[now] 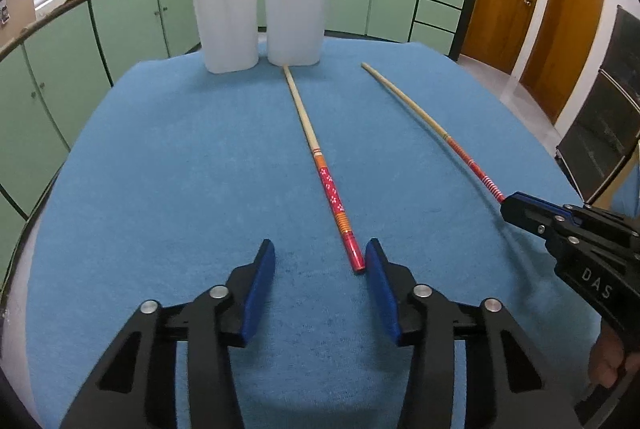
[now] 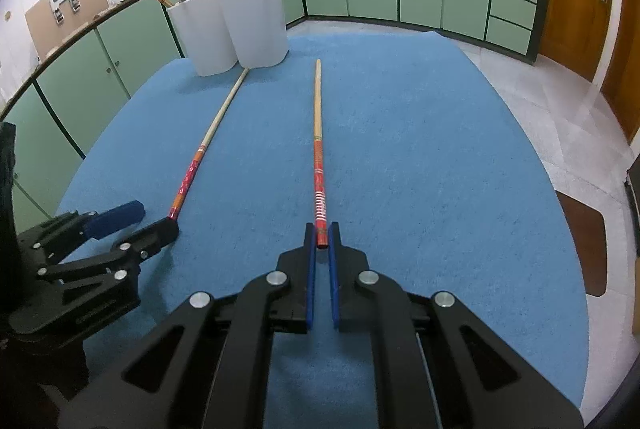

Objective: Organize utensils
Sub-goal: 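Grasp a red-patterned chopstick with the right tool while the left grasps another, then carry both red-patterned chopsticks to the white holder and lower them in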

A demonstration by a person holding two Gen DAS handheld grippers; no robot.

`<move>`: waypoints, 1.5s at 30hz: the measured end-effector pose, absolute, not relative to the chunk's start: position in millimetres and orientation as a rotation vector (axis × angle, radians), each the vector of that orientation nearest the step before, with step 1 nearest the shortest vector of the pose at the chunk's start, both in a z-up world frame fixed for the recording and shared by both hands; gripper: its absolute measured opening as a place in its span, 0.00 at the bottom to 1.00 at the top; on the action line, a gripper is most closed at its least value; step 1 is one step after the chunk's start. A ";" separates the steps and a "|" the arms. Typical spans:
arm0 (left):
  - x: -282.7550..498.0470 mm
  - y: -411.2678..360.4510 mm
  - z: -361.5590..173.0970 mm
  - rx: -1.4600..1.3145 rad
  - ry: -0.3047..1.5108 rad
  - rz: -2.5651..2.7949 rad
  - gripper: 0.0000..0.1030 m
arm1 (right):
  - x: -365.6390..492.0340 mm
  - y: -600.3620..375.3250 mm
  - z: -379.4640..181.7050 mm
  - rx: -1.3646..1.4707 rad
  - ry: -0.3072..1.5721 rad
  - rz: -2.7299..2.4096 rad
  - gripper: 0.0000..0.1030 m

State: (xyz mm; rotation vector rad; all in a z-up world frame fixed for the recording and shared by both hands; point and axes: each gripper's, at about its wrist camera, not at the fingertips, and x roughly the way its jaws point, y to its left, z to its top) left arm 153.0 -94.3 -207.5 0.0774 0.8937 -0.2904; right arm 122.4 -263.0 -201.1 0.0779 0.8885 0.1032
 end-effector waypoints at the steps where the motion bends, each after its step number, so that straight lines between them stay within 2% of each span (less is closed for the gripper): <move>1: 153.3 -96.2 -208.0 0.087 0.893 -0.285 0.40 | 122.7 -263.8 -201.2 0.082 0.888 0.104 0.05; 5: 152.8 -102.3 -208.2 0.113 0.890 -0.283 0.29 | 124.2 -267.5 -203.2 0.100 0.892 0.104 0.05; 7: 151.5 -106.2 -207.9 0.119 0.886 -0.294 0.16 | 124.1 -267.5 -203.7 0.103 0.893 0.104 0.05; 9: 151.0 -108.2 -207.1 0.130 0.884 -0.298 0.09 | 125.6 -268.4 -204.3 0.107 0.894 0.103 0.05; 13: 149.8 -106.2 -205.7 0.127 0.884 -0.297 0.05 | 126.0 -271.4 -204.8 0.115 0.897 0.098 0.05; 23: 142.5 -99.2 -180.0 0.158 0.860 -0.297 0.05 | 122.3 -264.6 -180.9 0.054 0.833 0.099 0.05; 45: 132.2 -65.6 -88.1 0.096 0.622 -0.281 0.05 | 119.9 -257.3 -131.4 0.019 0.726 0.107 0.05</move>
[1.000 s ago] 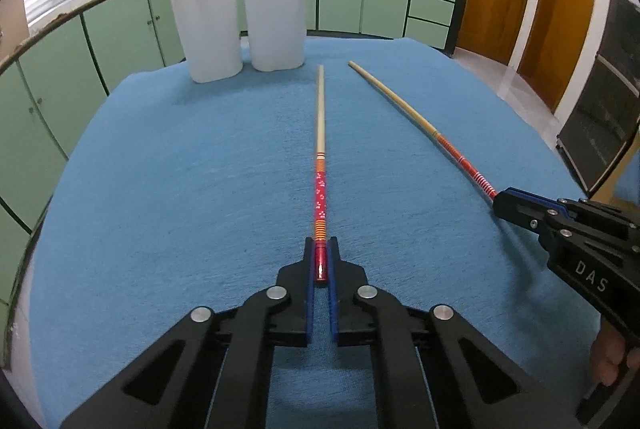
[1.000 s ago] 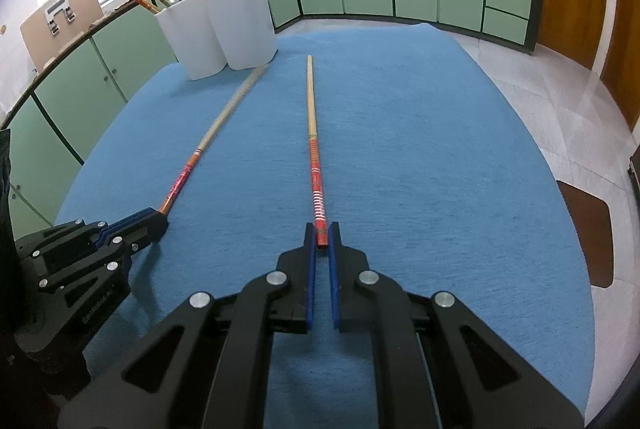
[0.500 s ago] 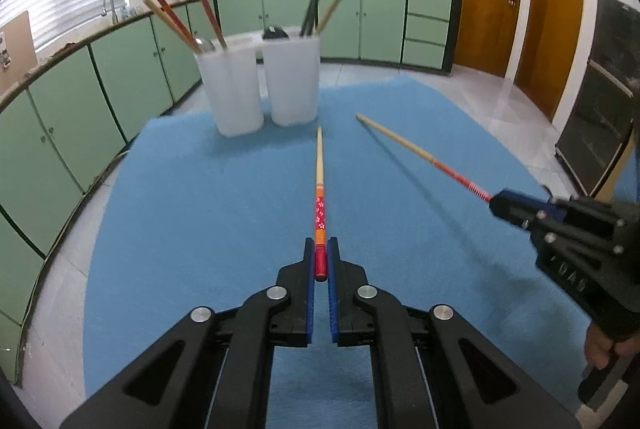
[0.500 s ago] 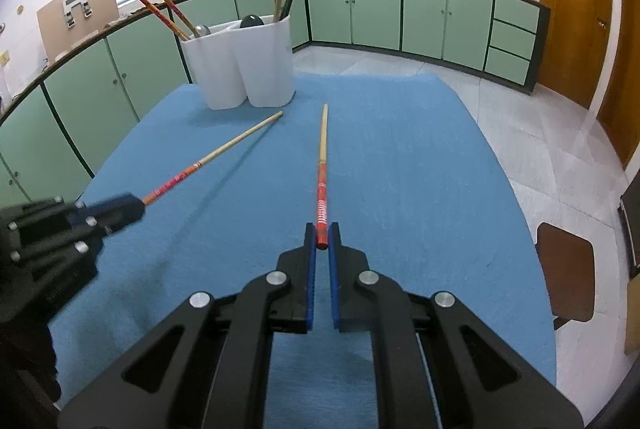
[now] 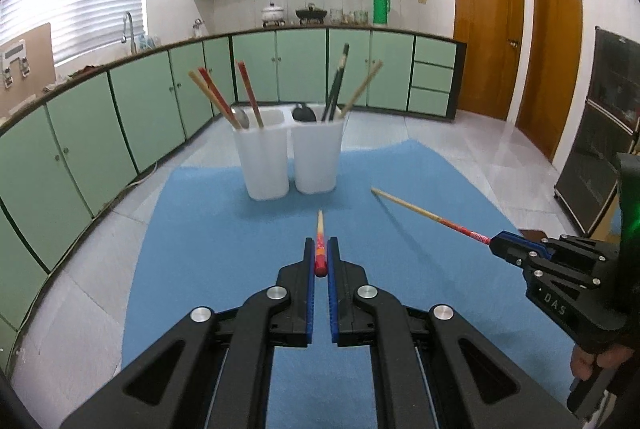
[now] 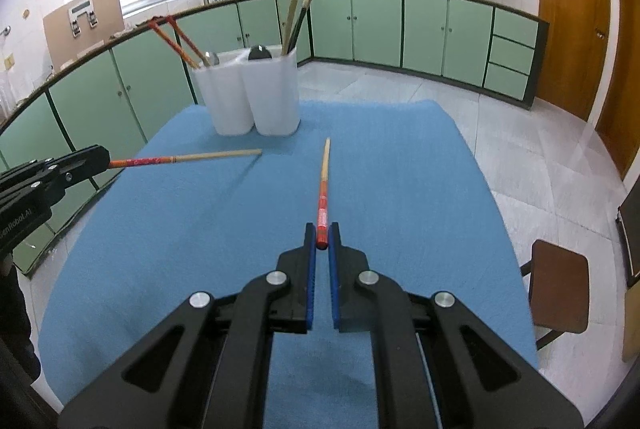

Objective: Organize utensils
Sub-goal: 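Carry both red-patterned chopsticks to the white holder and lower them in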

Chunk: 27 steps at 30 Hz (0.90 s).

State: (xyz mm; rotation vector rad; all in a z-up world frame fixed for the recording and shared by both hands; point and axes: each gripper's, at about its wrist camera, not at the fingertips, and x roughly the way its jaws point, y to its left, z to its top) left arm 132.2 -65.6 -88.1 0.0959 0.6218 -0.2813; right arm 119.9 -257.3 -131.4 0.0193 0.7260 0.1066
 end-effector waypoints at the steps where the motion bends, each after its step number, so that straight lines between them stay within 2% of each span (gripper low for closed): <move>1: 132.0 -64.7 -84.8 0.093 0.613 -0.281 0.05 | 120.3 -257.2 -126.1 0.017 0.714 0.105 0.05; 18: 153.1 -52.4 -29.2 0.067 0.491 -0.311 0.05 | 149.0 -256.6 -16.7 0.036 0.573 0.219 0.05; 27: 172.4 -45.7 -8.4 0.056 0.457 -0.333 0.05 | 177.6 -241.8 15.9 -0.013 0.551 0.269 0.05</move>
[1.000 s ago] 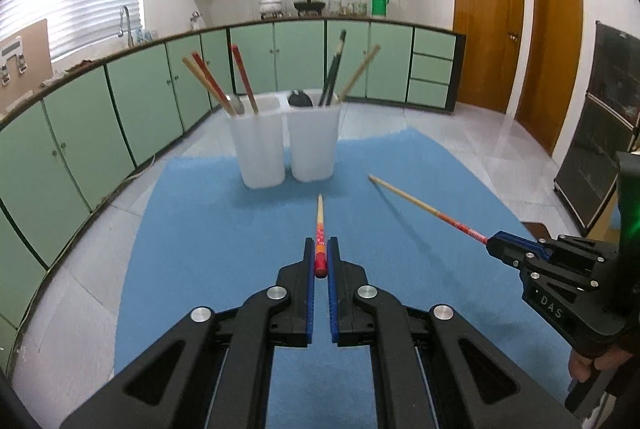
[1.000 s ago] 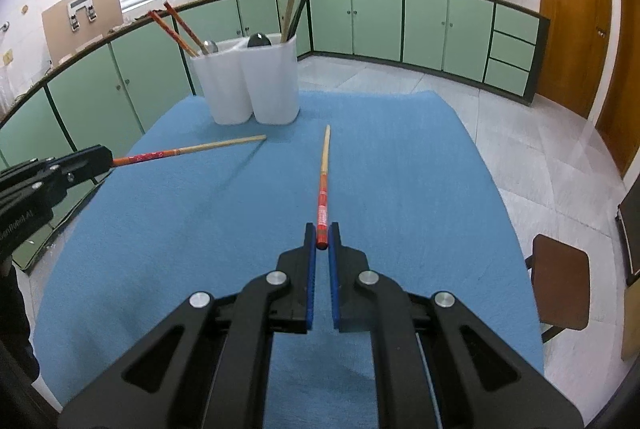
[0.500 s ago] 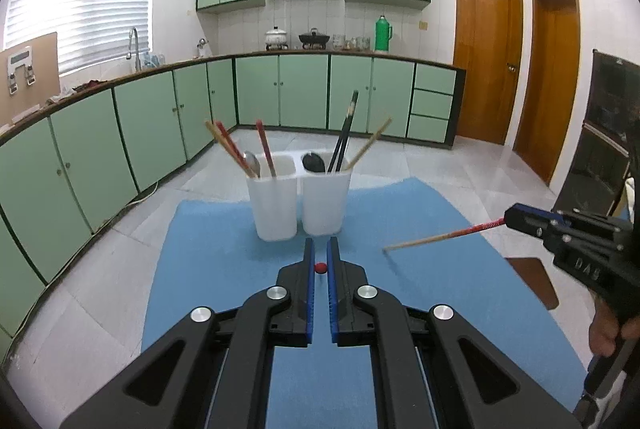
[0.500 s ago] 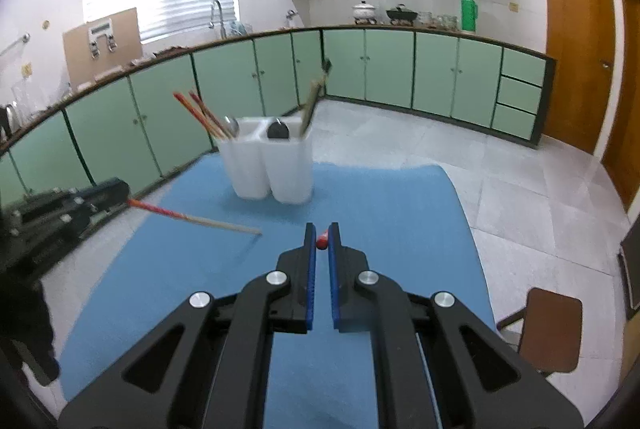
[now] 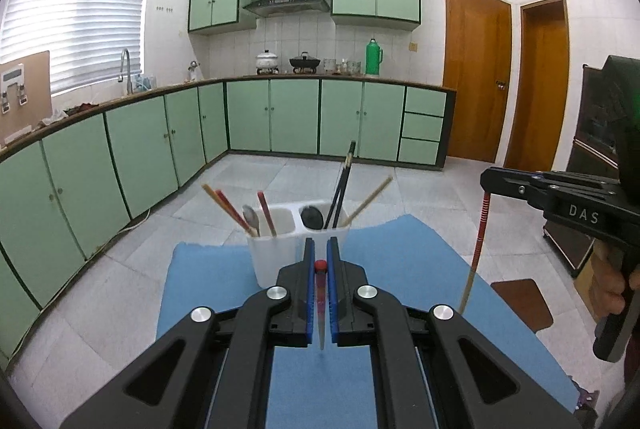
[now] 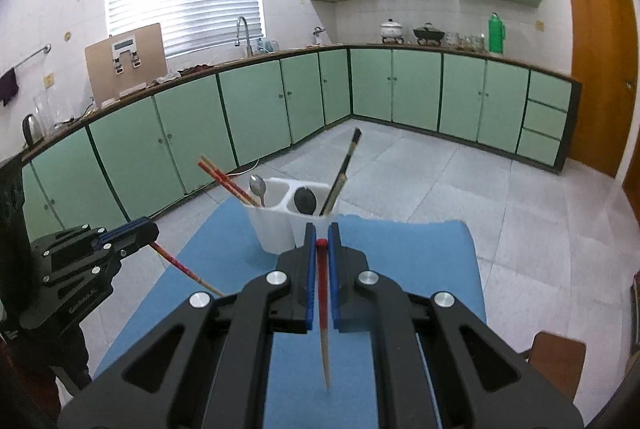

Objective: Organize utensils
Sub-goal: 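Carry both red-patterned chopsticks to the white holder and lower them in, then open both tools to release the chopsticks and pull back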

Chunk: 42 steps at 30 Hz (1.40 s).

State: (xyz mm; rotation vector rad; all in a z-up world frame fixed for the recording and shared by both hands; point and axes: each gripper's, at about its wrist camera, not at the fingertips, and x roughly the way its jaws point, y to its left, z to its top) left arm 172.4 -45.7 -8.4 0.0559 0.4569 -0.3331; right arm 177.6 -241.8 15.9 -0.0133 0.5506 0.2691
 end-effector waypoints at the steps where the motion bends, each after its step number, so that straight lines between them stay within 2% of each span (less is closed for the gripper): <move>1: 174.5 -45.1 -4.3 0.053 0.449 -0.336 0.05 | 179.9 -239.7 19.5 -0.019 0.545 0.276 0.05; 17: 233.2 -52.5 82.0 0.064 0.236 -0.330 0.05 | 252.2 -225.8 107.0 -0.024 0.375 0.336 0.05; 23: 272.6 -51.1 88.5 0.074 0.208 -0.296 0.05 | 291.5 -224.5 123.2 -0.013 0.311 0.326 0.05; 36: 343.2 -53.6 19.7 0.068 0.377 -0.293 0.06 | 357.7 -218.3 54.8 0.010 0.410 0.309 0.05; 39: 348.9 -48.2 10.3 0.053 0.405 -0.272 0.19 | 365.2 -214.4 35.4 -0.003 0.461 0.293 0.09; 41: 345.0 -41.6 8.8 0.036 0.407 -0.258 0.25 | 364.2 -217.5 28.8 0.002 0.472 0.279 0.21; 42: 341.1 -38.1 8.7 0.031 0.405 -0.254 0.27 | 361.6 -217.1 26.7 0.005 0.470 0.273 0.22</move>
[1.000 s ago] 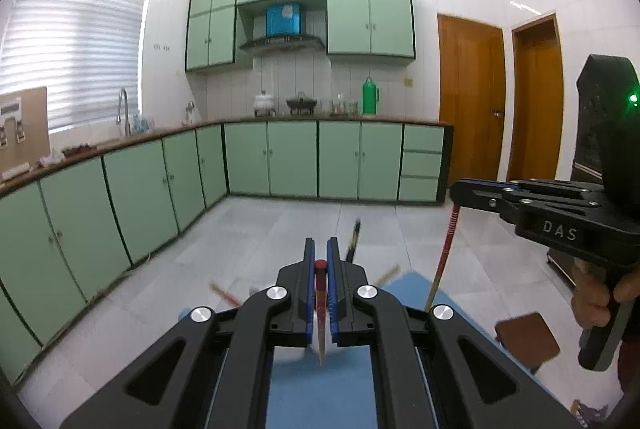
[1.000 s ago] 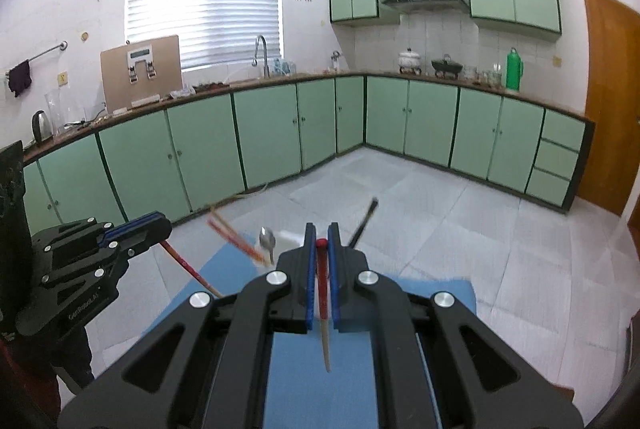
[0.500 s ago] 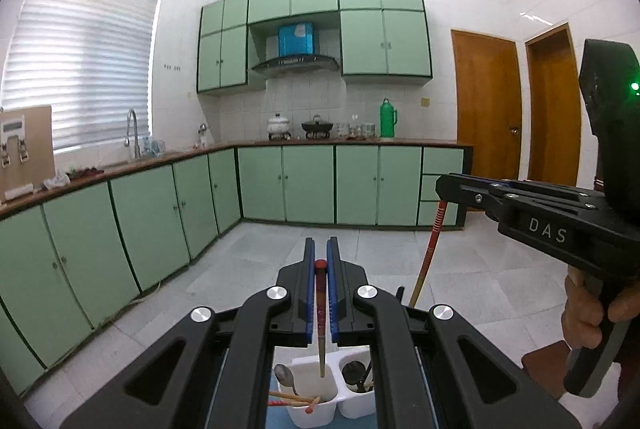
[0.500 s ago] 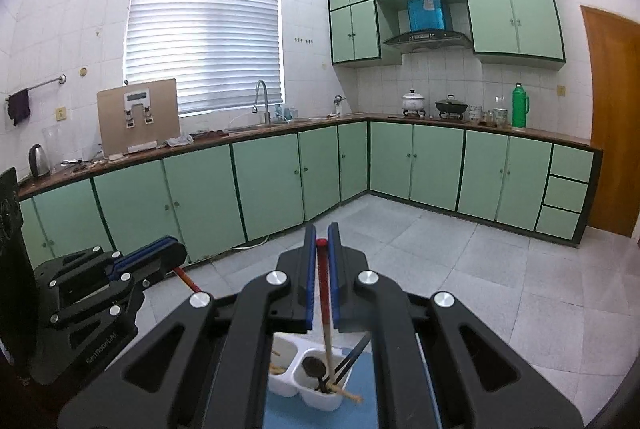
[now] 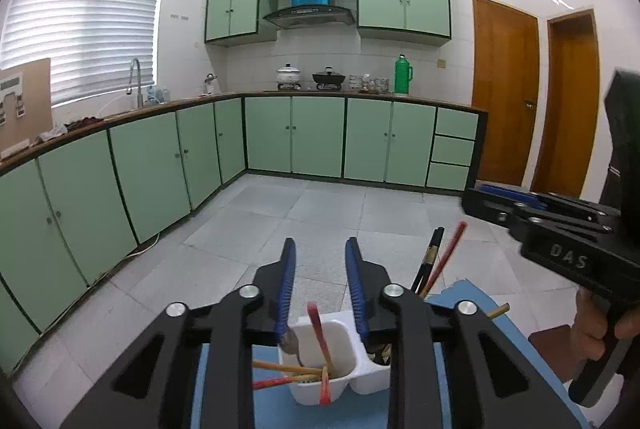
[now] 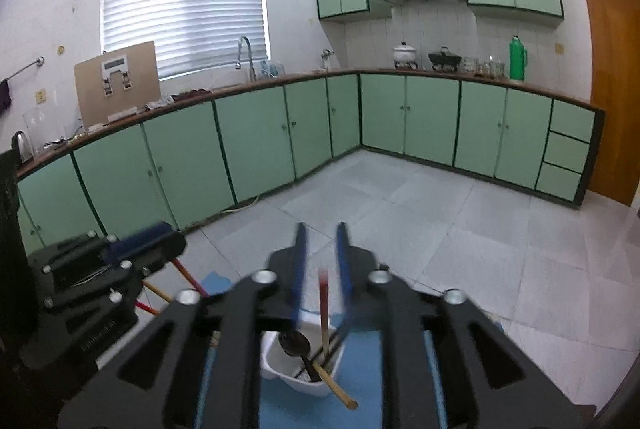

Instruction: Organize utensils

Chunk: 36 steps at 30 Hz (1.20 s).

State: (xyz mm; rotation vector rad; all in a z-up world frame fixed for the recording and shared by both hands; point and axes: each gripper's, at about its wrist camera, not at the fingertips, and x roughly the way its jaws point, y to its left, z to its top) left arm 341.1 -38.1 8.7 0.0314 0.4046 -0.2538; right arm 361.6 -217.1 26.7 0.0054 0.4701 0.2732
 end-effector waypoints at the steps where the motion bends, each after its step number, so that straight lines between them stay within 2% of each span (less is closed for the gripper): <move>1: 339.0 -35.3 9.9 0.029 0.401 -0.250 0.31 | 357.8 -219.5 26.6 0.010 0.466 0.263 0.27; 2: 335.0 -32.0 11.7 0.027 0.397 -0.245 0.34 | 353.2 -222.1 27.7 0.013 0.457 0.252 0.36; 4: 324.5 -25.1 16.0 0.030 0.383 -0.227 0.46 | 343.1 -225.7 30.5 0.014 0.439 0.229 0.45; 6: 307.3 -19.8 19.3 0.036 0.366 -0.209 0.49 | 328.8 -232.1 33.8 0.015 0.422 0.207 0.51; 8: 291.9 -14.7 20.9 0.029 0.358 -0.201 0.58 | 309.7 -240.3 35.7 0.020 0.401 0.179 0.66; 11: 266.6 -8.9 18.0 0.025 0.358 -0.194 0.66 | 283.4 -247.0 33.2 0.005 0.381 0.150 0.79; 13: 248.7 -8.5 14.0 0.019 0.367 -0.191 0.76 | 260.1 -249.1 27.2 -0.014 0.378 0.118 0.87; 16: 225.2 -8.1 5.1 0.005 0.387 -0.202 0.81 | 229.8 -250.9 15.2 -0.016 0.395 0.107 0.93; 18: 209.8 -11.3 -3.0 0.011 0.404 -0.191 0.87 | 212.7 -254.0 4.8 0.006 0.419 0.111 0.95; 22: 182.7 -17.4 -10.1 0.019 0.405 -0.187 0.92 | 182.8 -254.5 -10.3 0.049 0.453 0.122 0.95; 36: 128.4 -24.5 0.5 0.026 0.382 -0.192 0.94 | 126.4 -237.5 -4.1 0.043 0.435 0.161 0.95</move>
